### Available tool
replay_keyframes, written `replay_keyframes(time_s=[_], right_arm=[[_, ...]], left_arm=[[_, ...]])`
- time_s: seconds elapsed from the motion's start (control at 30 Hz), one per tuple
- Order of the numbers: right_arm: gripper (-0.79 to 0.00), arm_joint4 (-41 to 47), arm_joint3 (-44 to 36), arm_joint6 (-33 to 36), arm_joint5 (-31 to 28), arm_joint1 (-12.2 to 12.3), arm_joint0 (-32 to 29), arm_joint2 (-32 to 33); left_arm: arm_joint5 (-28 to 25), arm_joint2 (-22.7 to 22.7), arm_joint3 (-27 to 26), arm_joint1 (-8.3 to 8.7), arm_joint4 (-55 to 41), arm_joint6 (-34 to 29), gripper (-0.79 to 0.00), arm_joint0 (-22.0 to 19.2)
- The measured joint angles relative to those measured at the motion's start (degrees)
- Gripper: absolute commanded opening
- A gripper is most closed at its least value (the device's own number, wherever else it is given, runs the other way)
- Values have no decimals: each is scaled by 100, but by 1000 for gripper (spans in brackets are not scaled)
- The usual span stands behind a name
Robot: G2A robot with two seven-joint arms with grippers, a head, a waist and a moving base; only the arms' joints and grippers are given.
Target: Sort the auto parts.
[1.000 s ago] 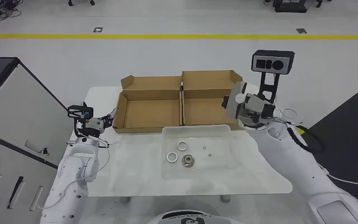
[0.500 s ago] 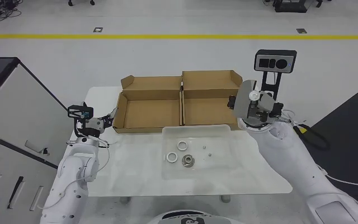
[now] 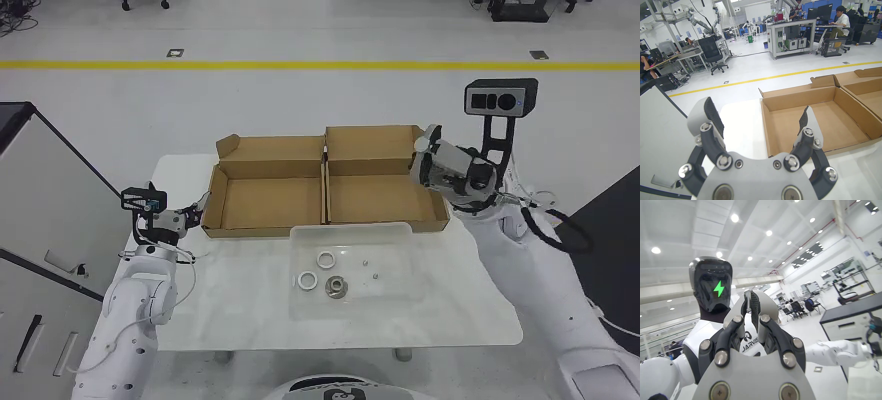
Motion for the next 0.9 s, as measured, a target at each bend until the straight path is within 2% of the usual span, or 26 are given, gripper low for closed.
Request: replay_keyframes(time_s=[0.13,0.27,0.4,0.53,0.67,0.9], right_arm=[[-785,-1005,104,136,681,146,-179,722],[-785,-2547,106,379,1553,303,-208,1375],[-785,-4021,40,723,2120,401,16,1520],[-785,-5256,114,949,2272,439,424,1275],[-785,-6401,413,1095,2220,420,999,727],[-785,-7607,1366,1251,2009,265,2025,-430]], left_arm=[[0,0,0,0,0,0,0,0],[0,0,0,0,0,0,0,0],[0,0,0,0,0,0,0,0],[0,0,0,0,0,0,0,0],[0,0,0,0,0,0,0,0],[0,0,0,0,0,0,0,0]])
